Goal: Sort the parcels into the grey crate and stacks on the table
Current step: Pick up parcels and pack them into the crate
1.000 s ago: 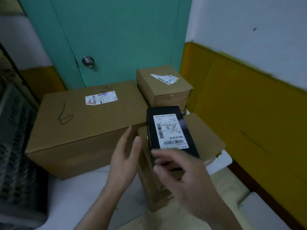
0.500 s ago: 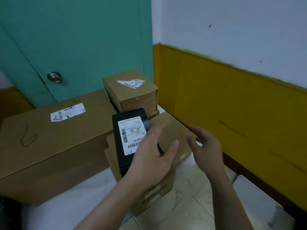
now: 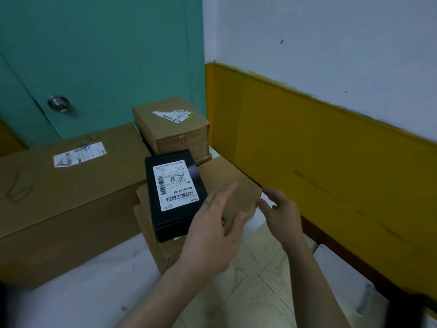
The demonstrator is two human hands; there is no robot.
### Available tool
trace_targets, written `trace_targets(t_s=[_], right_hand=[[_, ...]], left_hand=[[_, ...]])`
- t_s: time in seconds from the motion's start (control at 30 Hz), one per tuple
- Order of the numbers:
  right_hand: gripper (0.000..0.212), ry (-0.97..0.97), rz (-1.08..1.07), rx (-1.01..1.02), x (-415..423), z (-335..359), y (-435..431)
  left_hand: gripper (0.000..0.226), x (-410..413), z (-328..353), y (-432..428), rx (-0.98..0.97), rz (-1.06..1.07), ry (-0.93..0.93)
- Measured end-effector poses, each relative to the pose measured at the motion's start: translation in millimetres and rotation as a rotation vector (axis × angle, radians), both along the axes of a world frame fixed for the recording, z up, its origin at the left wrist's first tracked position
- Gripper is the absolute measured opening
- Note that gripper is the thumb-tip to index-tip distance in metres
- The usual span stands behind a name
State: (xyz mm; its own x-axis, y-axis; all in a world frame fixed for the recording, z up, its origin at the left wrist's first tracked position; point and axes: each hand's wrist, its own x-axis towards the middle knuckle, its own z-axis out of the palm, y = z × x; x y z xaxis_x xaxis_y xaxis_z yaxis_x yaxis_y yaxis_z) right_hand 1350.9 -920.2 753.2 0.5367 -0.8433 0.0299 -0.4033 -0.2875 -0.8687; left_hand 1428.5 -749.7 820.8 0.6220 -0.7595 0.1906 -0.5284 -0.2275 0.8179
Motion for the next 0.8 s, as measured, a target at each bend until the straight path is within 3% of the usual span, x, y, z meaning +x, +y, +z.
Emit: trace_targets(t_s=[0.23, 0.37, 0.47, 0.53, 0.6, 0.8], right_hand=[[0.066, 0.101, 0.071, 0.066, 23.1, -23.4, -47.3], [0.098, 0.196, 0.133, 0.155, 49.4, -38.7, -87.3], [0.107, 0.230, 0.183, 0.302, 71.1, -54.4, -113.1], [0.102, 0.248, 0.220, 0.487, 76.1, -64.0, -122.2], [0.080, 0.228, 0.260, 0.654, 74.5, -71.4, -125.6], [0.037, 0.081, 0.305, 0.597, 72.1, -83.7, -130.9]], left_hand=[[0.063, -31.6, -40.5, -41.2, 0.174, 0.018, 0.166], [0.064, -34.3, -62.3, -75.7, 0.206, 0.235, 0.304], [0.058, -33.4, -77.3, -99.4, 0.217, 0.363, 0.308], [0.057, -34.9, -83.9, -110.0, 0.222, 0.418, 0.297], [0.060, -37.9, -86.8, -118.6, 0.227, 0.464, 0.283], [0.068, -35.5, -94.4, -137.5, 0.245, 0.558, 0.282]])
